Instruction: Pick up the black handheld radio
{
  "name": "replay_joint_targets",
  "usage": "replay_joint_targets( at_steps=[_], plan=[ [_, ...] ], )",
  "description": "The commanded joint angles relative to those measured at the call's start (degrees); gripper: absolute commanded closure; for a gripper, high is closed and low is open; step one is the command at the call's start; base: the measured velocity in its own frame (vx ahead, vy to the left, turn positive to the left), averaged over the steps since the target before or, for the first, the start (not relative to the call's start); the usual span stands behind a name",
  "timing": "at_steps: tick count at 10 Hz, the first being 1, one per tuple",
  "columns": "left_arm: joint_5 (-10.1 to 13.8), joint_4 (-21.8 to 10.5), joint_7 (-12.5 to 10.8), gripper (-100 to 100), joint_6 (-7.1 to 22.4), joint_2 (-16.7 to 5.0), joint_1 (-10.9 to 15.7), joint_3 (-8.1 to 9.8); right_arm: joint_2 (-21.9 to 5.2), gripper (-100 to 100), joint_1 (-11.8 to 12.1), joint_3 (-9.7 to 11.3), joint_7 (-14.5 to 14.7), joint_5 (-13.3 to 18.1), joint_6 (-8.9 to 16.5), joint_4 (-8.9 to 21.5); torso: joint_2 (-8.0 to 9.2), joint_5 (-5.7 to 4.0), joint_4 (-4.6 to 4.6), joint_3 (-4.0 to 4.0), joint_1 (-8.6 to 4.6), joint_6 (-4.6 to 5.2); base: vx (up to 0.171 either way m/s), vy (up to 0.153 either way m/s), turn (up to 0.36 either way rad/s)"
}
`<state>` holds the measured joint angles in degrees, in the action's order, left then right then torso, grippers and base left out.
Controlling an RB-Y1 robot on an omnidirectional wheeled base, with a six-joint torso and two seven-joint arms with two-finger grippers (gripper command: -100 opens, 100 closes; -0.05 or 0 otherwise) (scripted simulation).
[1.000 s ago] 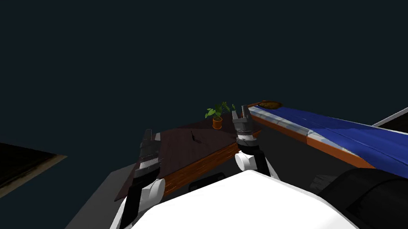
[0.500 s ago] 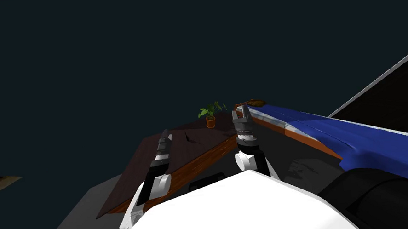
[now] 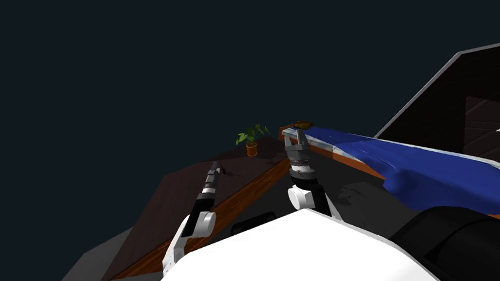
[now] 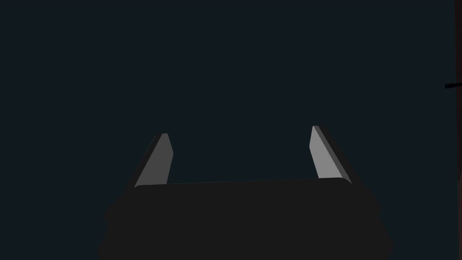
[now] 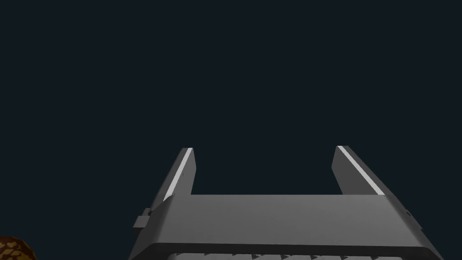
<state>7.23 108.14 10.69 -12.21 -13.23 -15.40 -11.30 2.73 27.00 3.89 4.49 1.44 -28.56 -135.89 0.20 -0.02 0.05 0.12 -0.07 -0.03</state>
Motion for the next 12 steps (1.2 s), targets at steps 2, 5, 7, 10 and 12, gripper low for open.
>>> replay_joint_targets(
  at_steps=[2,5,7,10,12],
  plan=[
    [0.8,-4.5,1.0,-100,3.4,-1.9,2.8,-3.02,0.0,0,0.0,0.0,0.0,0.0,0.0,0.0,-0.02,0.00,-0.01,-0.02,-0.01,0.03,-0.046,-0.037,-0.228],
    [1.2,-7.5,1.4,-100,5.1,-2.8,4.1,-4.39,0.0,0,0.0,0.0,0.0,0.0,0.0,0.0,-0.02,0.00,-0.01,-0.01,-0.03,0.02,-0.033,-0.033,-0.116],
    [1.5,-10.0,1.7,-100,6.8,-3.7,5.5,-5.70,0.0,0,0.0,0.0,0.0,0.0,0.0,0.0,-0.06,0.00,-0.02,-0.04,0.00,0.02,-0.028,-0.025,-0.148],
    [1.9,-15.1,2.1,-100,10.2,-5.6,8.3,-8.06,0.0,0,0.0,0.0,0.0,0.0,0.0,0.0,-0.05,0.00,-0.01,-0.03,0.01,0.02,-0.027,-0.026,-0.182],
    [2.1,-19.3,2.2,-100,13.5,-7.7,11.1,-10.01,0.0,0,0.0,0.0,0.0,0.0,0.0,0.0,-0.07,0.01,-0.02,-0.04,0.08,0.01,-0.022,-0.017,-0.229]
  ],
)
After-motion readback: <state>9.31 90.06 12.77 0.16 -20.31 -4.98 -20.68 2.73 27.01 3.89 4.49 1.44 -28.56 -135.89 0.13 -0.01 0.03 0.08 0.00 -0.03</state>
